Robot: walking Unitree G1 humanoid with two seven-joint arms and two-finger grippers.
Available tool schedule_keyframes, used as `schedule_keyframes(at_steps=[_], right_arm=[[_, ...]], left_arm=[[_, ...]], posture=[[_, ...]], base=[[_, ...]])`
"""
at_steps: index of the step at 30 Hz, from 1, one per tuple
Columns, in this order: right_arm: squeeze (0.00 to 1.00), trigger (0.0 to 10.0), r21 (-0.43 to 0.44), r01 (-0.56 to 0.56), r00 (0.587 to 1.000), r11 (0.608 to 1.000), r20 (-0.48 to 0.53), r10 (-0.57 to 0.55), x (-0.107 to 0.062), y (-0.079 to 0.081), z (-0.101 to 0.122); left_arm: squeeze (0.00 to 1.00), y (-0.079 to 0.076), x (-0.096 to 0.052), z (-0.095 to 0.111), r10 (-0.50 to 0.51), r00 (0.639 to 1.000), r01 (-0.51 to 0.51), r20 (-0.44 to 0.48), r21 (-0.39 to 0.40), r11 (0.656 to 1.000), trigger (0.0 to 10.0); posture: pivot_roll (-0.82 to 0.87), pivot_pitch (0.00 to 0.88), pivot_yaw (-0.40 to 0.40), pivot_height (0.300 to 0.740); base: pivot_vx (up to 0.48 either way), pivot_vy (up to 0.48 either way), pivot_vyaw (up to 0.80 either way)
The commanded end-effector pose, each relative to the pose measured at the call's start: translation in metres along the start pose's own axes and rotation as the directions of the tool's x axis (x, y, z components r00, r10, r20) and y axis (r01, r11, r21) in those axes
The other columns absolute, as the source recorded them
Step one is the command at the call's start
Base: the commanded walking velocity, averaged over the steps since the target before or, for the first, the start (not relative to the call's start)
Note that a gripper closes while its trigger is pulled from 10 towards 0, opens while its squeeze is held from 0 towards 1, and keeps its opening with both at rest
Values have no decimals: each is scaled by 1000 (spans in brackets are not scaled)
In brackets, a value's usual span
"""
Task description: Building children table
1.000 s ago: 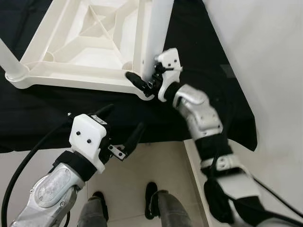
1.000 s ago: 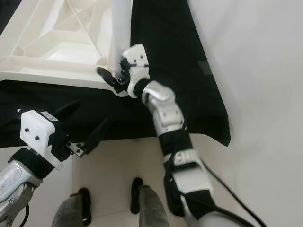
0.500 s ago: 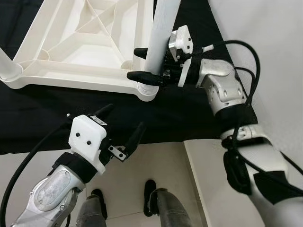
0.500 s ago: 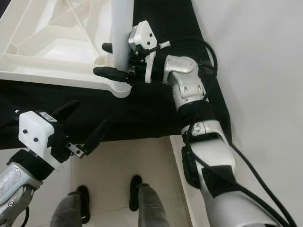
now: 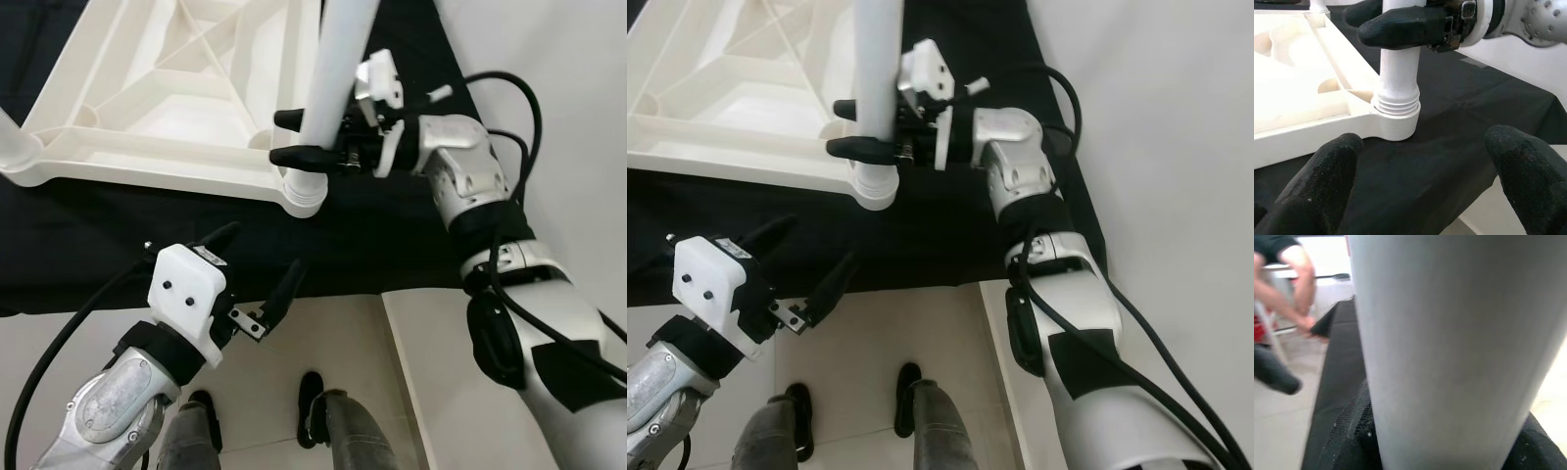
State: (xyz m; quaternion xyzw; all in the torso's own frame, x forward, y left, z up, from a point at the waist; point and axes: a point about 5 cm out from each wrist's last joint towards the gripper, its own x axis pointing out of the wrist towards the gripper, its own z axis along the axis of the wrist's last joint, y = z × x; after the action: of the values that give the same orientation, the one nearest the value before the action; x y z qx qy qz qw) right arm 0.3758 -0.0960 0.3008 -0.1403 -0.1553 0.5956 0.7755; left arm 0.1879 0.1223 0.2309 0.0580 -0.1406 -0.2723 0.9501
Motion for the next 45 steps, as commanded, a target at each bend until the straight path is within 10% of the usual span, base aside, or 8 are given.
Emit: schedule_keyframes(at_steps=[1,17,19,21,27,29,42,45], right_arm=[[0,0,82,202,975,976,-115,-192,-9,6,-37],[0,0,120,677,727,726,-262,-634,9,70,-80],[0,10000,127,650,753,749,-239,-613,12,69,-75],[1000,10000,113,613,785,782,-202,-586,14,62,-65],[1000,10000,157,479,878,864,-100,-469,21,58,-42],[0,10000,128,293,956,947,-35,-291,19,52,-27],[0,10000,88,-224,973,971,-44,228,13,32,-5],[0,2824,90,-259,964,962,-44,264,13,29,-3]], left_arm=[[0,-4,-3,-1,-19,1000,19,-11,-9,1000,10000],[0,-3,2,-4,-45,999,44,-11,-18,999,10000],[0,-3,2,-4,-45,999,44,-12,-15,999,10000],[0,-2,3,-5,-45,999,45,-13,-11,999,10000],[0,-3,3,-5,-58,998,57,-15,-12,998,10000],[0,-3,3,-5,-59,998,59,-13,-12,998,10000],[0,-1,3,-5,-60,998,60,-19,1,998,10000],[0,-1,3,-4,-63,998,63,-18,2,998,10000]], posture=[[155,336,-165,740],[145,310,-138,740],[146,308,-137,740],[146,306,-135,740],[145,308,-135,740],[145,311,-133,740],[164,320,-145,740],[164,322,-144,740]], base=[[0,0,0],[0,0,0],[0,0,0],[0,0,0],[0,0,0],[0,0,0],[0,0,0],[0,0,0]])
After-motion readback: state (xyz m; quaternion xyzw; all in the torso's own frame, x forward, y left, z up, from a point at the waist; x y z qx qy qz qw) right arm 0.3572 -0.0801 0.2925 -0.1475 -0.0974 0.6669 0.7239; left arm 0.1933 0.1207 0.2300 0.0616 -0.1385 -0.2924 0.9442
